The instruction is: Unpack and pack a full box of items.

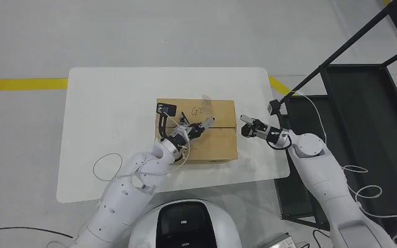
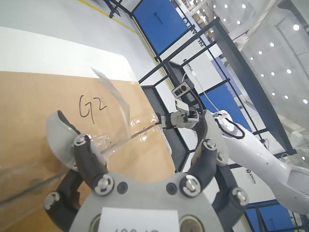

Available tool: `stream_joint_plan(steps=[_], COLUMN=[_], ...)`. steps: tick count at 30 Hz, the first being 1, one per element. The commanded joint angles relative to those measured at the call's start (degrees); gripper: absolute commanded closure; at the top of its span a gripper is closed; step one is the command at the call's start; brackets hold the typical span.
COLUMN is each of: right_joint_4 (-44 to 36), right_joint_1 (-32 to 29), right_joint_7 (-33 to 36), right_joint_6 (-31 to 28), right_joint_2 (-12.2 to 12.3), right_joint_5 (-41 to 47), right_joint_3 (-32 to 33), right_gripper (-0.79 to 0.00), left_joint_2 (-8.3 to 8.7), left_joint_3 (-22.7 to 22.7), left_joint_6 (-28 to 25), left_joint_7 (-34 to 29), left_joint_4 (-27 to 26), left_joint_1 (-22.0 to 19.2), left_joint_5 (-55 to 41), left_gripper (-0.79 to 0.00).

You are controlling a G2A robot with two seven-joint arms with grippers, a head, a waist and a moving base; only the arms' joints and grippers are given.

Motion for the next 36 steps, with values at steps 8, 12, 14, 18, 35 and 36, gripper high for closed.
stream_joint_plan(steps=[8,12,14,18,35,36], right_joint_4=[0.01,-0.14,-0.06,-0.08,0.05,0.20], right_joint_1=[-0.69,-0.82,-0.93,-1.23,-3.79,-4.22], right_joint_7=[-0.12,-0.14,-0.22,-0.17,-3.96,-4.38], right_joint_6=[-0.10,-0.07,-0.16,-0.28,-2.23,-2.34], right_joint_2=[0.13,0.15,0.17,0.24,0.71,0.82], right_joint_5=[0.28,0.33,0.24,0.27,1.54,1.61], right_joint_3=[0.79,0.95,1.06,1.39,5.16,5.79], right_gripper=[-0.785,-0.785,-0.785,-0.785,-0.785,-0.785], left_joint_2=[-1.22,-1.67,-2.05,-3.10,-4.76,-4.46], left_joint_3=[3.60,4.25,4.73,6.40,6.12,5.31], left_joint_6=[-1.70,-2.35,-2.61,-3.52,-6.89,-6.66], left_joint_7=[-2.90,-2.47,-2.08,-1.65,2.88,2.99], left_joint_4=[2.08,2.68,3.42,5.26,4.22,2.98], left_joint_1=[-1.05,-1.47,-1.93,-3.31,-4.06,-3.22], left_joint_5=[-1.08,-1.37,-2.18,-4.64,-4.30,-3.35], left_gripper=[-0.785,-0.785,-0.785,-0.785,-0.785,-0.785])
